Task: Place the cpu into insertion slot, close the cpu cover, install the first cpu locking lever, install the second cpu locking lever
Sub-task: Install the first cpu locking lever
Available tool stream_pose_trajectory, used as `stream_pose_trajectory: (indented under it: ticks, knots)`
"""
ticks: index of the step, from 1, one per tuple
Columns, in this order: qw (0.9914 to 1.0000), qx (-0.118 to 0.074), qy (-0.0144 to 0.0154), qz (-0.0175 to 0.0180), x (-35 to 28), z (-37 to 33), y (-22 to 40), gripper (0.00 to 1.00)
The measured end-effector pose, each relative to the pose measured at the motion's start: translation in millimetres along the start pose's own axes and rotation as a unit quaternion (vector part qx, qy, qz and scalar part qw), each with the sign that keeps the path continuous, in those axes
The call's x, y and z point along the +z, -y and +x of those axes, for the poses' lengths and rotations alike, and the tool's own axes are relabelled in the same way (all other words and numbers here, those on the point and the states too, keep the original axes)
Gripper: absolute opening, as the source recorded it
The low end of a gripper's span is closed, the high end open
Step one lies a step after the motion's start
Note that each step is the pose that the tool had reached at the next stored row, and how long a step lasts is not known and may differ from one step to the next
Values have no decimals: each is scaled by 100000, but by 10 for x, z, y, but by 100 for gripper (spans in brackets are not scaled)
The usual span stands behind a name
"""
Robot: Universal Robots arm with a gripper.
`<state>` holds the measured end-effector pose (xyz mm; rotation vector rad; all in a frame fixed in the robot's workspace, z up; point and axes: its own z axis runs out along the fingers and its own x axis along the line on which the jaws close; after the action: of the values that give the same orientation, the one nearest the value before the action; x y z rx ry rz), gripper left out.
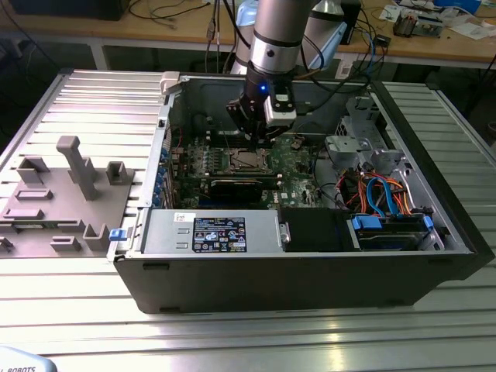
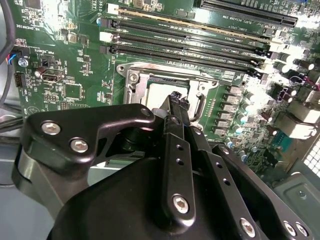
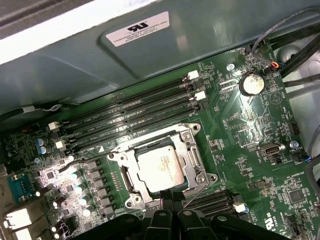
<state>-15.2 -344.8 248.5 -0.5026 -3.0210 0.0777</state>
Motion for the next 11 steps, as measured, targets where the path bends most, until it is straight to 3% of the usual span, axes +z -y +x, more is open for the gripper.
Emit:
stream_pose_trajectory:
  ticks: [11]
  knots:
    - [99974, -2289, 144, 155, 0, 0, 0, 11]
